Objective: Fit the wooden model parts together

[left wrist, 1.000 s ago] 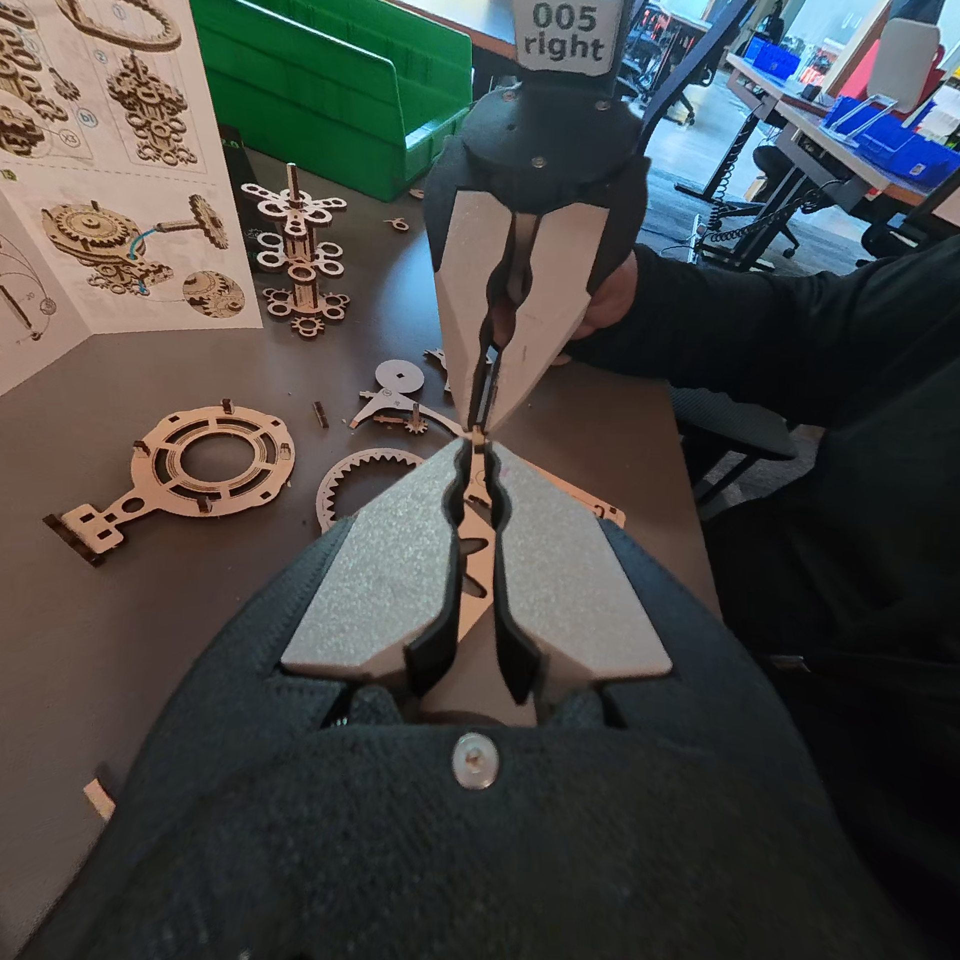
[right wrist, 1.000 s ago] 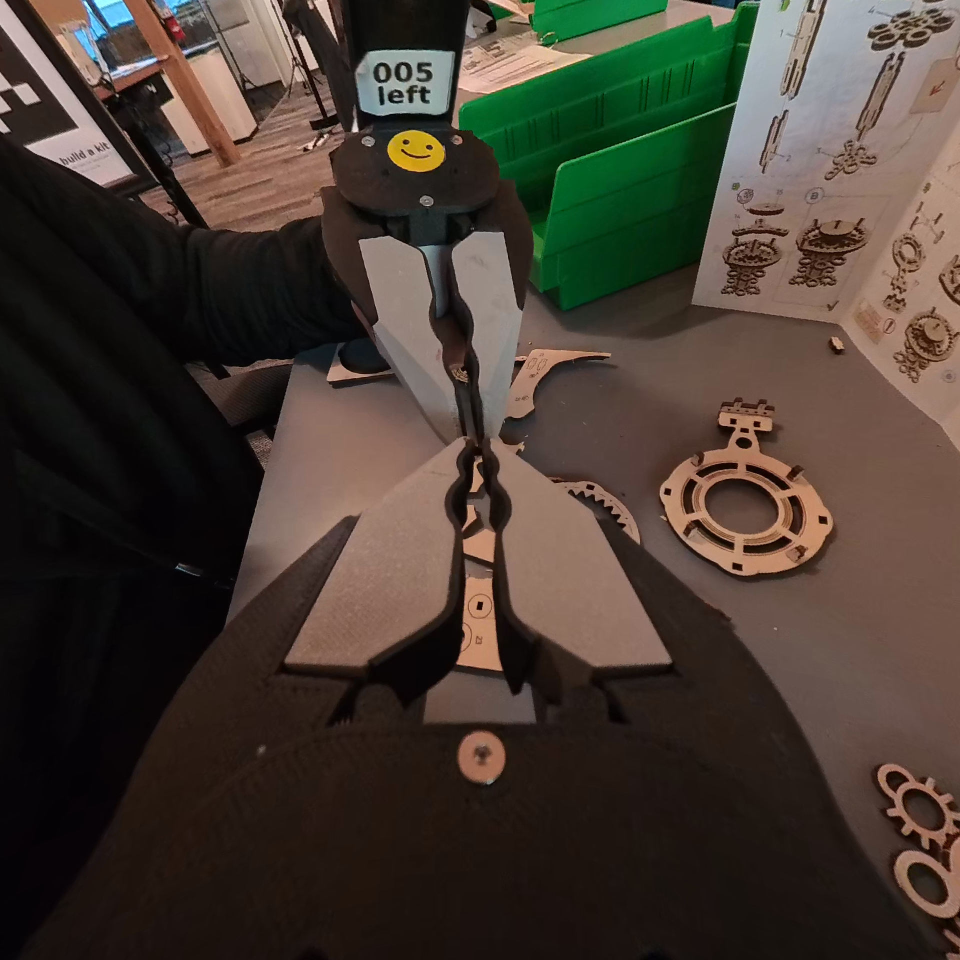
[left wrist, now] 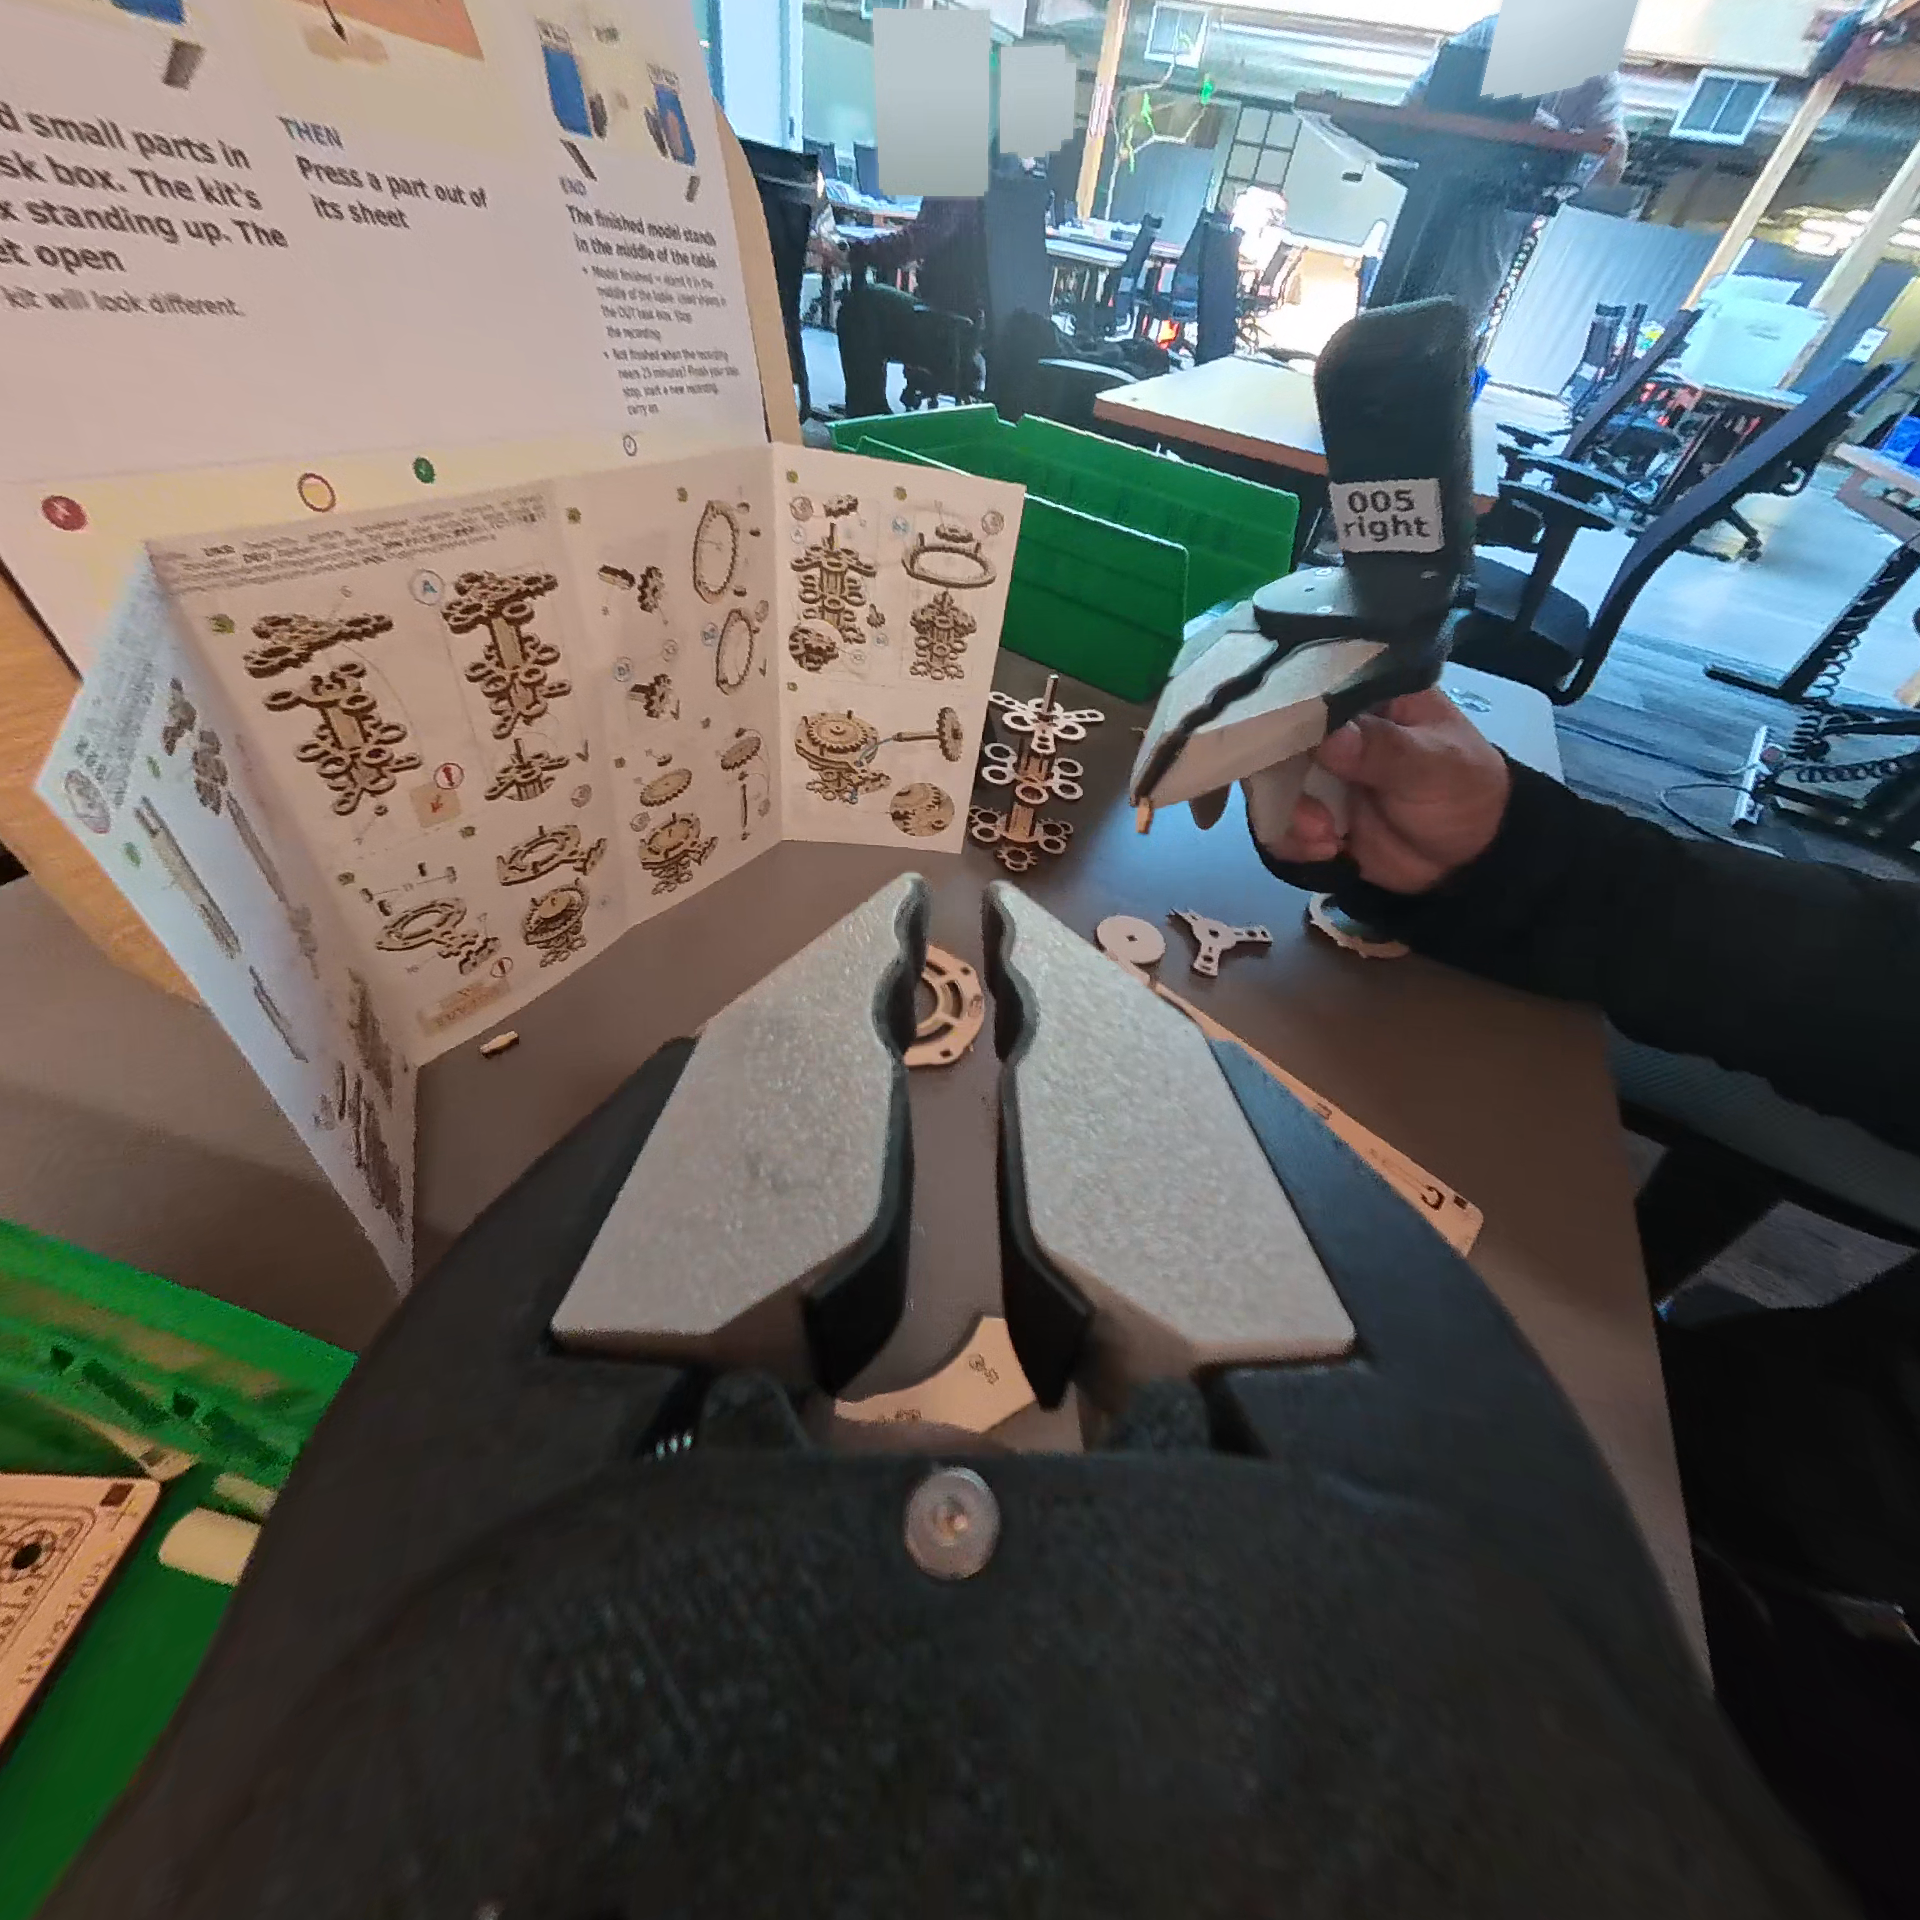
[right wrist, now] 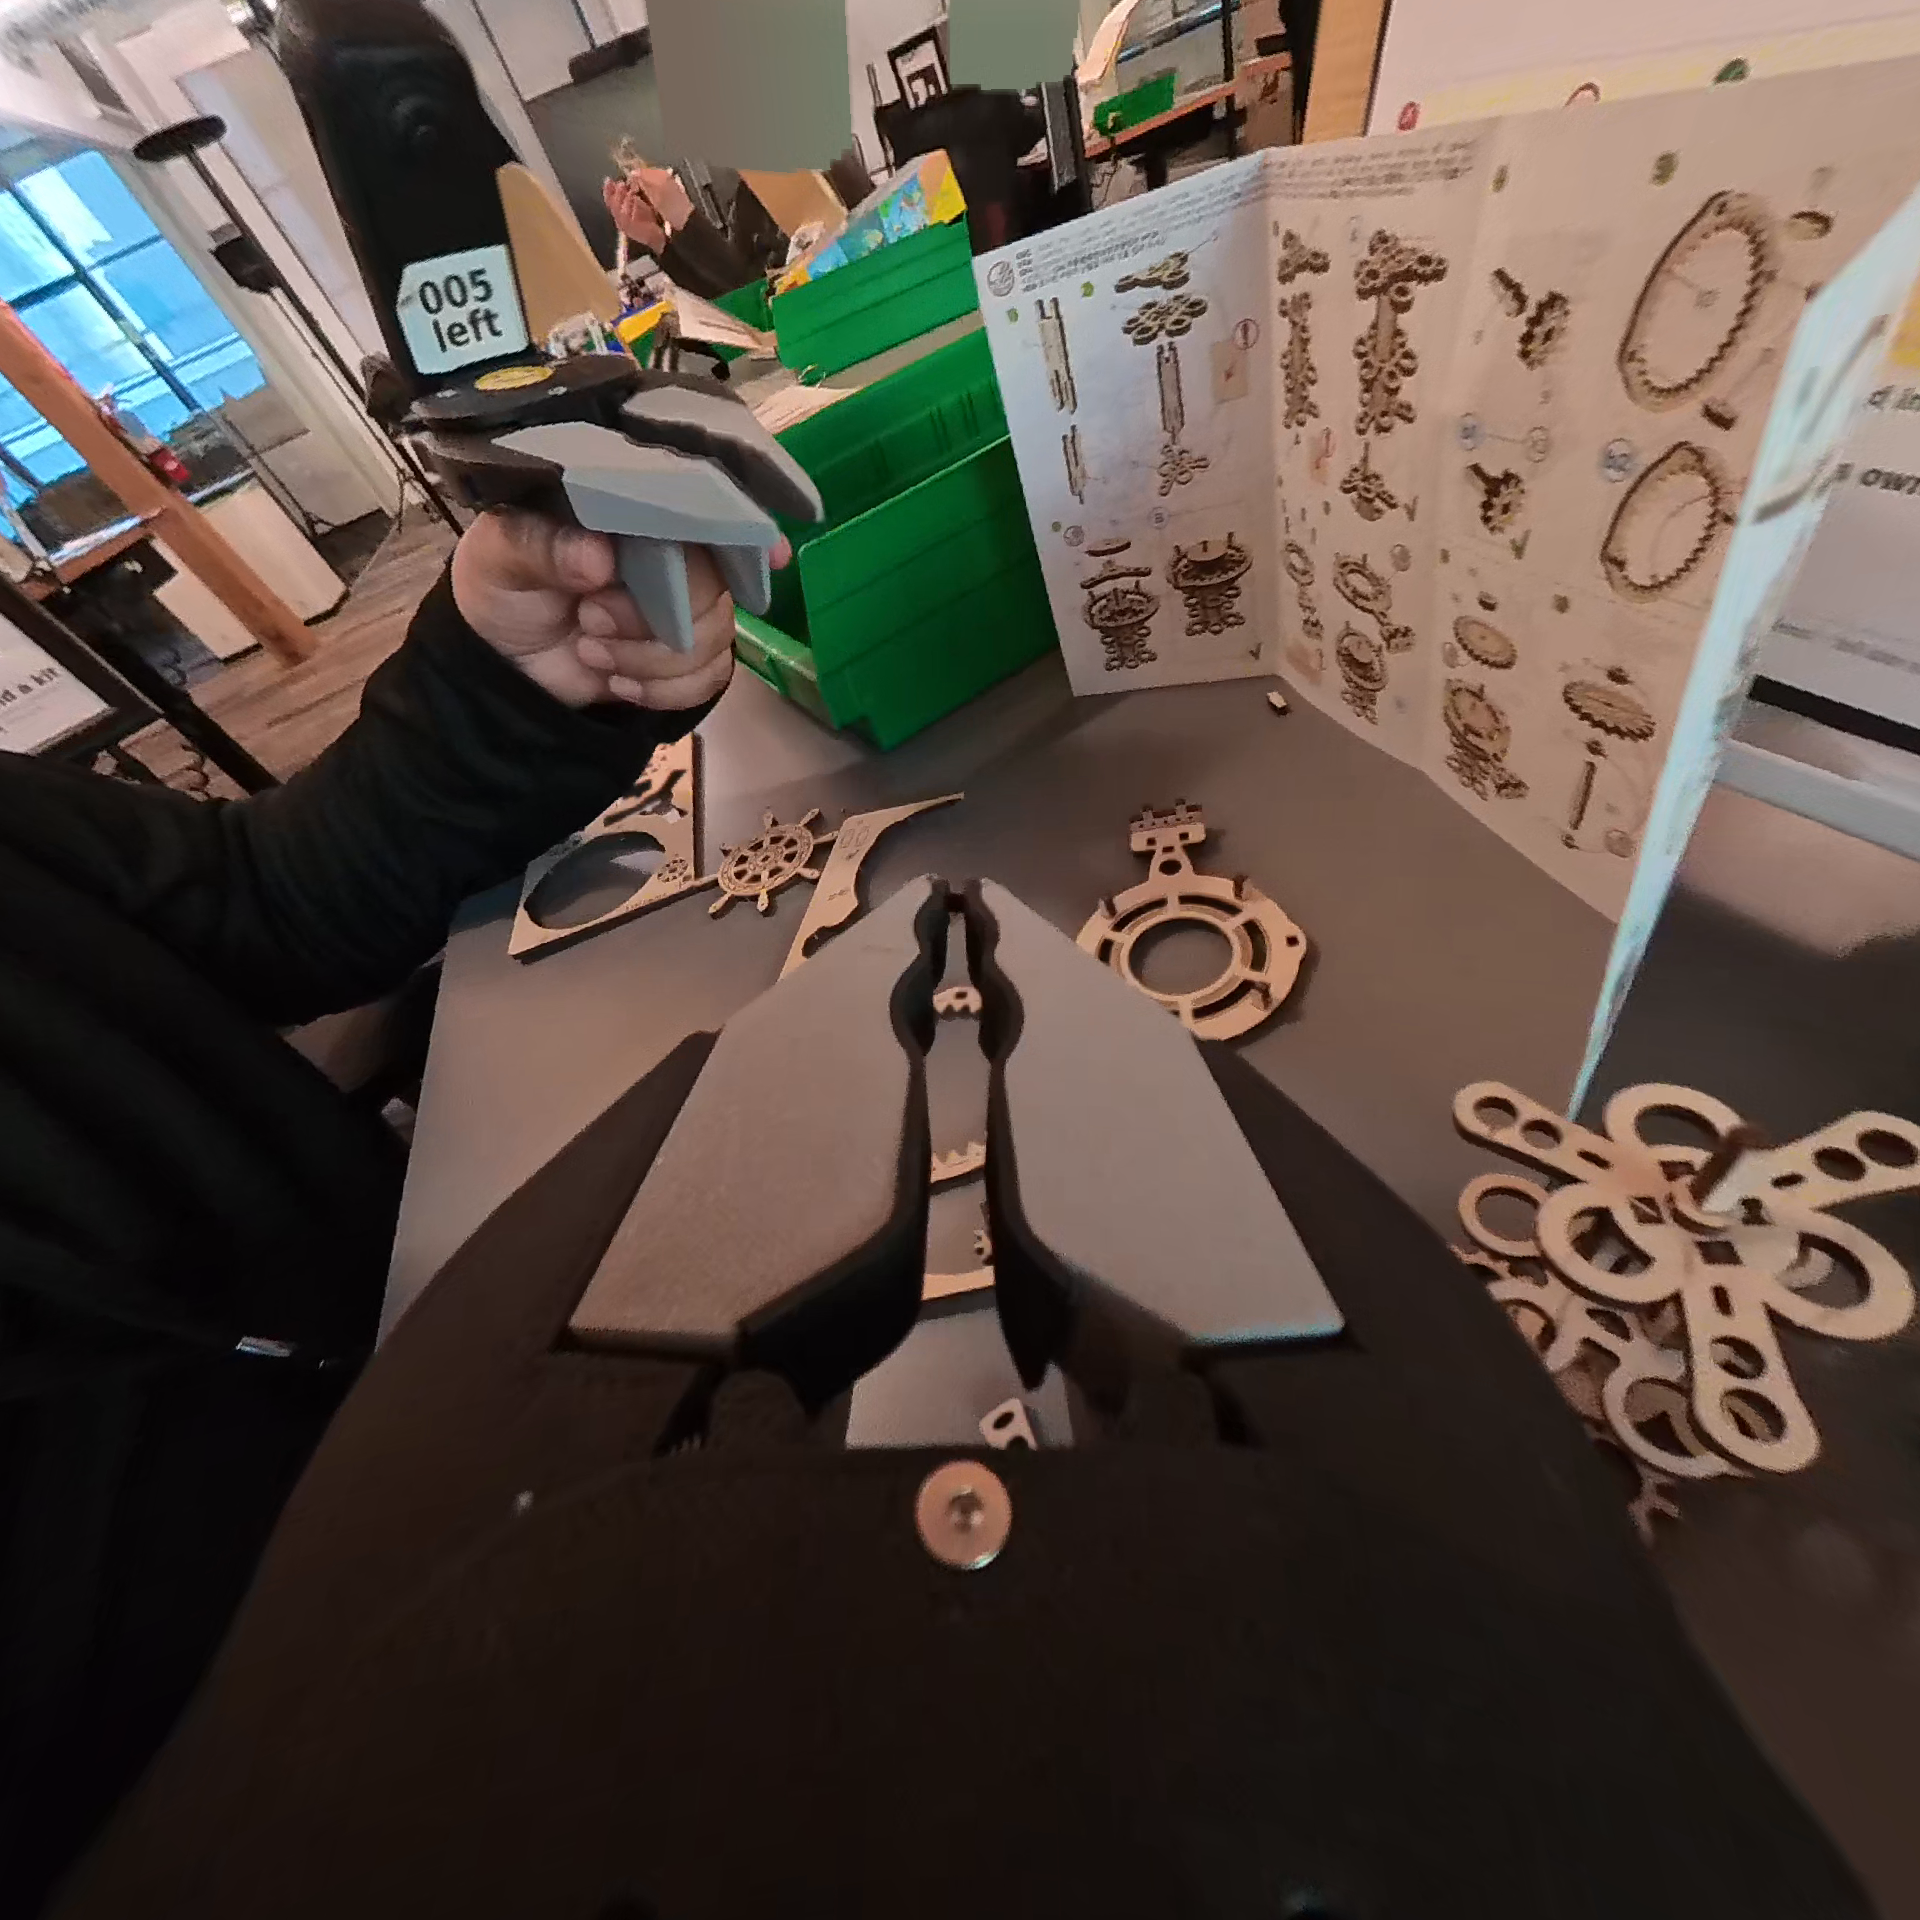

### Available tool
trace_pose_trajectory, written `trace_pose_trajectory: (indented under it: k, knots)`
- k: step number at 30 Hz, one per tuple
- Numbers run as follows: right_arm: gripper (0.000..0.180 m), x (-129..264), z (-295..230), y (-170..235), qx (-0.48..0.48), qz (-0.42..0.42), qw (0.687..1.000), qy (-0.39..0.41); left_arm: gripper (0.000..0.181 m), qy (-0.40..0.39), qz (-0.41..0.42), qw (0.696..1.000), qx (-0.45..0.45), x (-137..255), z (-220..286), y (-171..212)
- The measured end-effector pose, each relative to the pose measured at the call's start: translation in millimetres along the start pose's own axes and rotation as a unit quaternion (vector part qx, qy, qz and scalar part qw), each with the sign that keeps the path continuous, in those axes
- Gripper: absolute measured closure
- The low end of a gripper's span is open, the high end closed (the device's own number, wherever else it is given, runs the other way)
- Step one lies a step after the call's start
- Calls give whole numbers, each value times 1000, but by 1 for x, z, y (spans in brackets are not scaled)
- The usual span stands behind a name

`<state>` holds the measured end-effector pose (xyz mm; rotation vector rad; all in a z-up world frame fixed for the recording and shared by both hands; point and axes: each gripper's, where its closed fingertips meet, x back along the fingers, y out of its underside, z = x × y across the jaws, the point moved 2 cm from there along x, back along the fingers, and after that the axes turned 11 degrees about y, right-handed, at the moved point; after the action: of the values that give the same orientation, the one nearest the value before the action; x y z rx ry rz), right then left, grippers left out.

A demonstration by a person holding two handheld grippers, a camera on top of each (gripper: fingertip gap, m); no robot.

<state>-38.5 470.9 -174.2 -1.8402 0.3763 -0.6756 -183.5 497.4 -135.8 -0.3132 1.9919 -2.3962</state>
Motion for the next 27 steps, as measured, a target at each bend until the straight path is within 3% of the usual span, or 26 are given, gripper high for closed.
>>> trace_pose_trajectory:
  k: [12,27]
  knots:
    - [180,6,10,-5,-5,13,1000,23,175,5,-19,1000,-2,-9,4,9]
    - [180,49,33,-37,-31,118,990,67,175,-1,-18,1000,7,-9,-2,11]
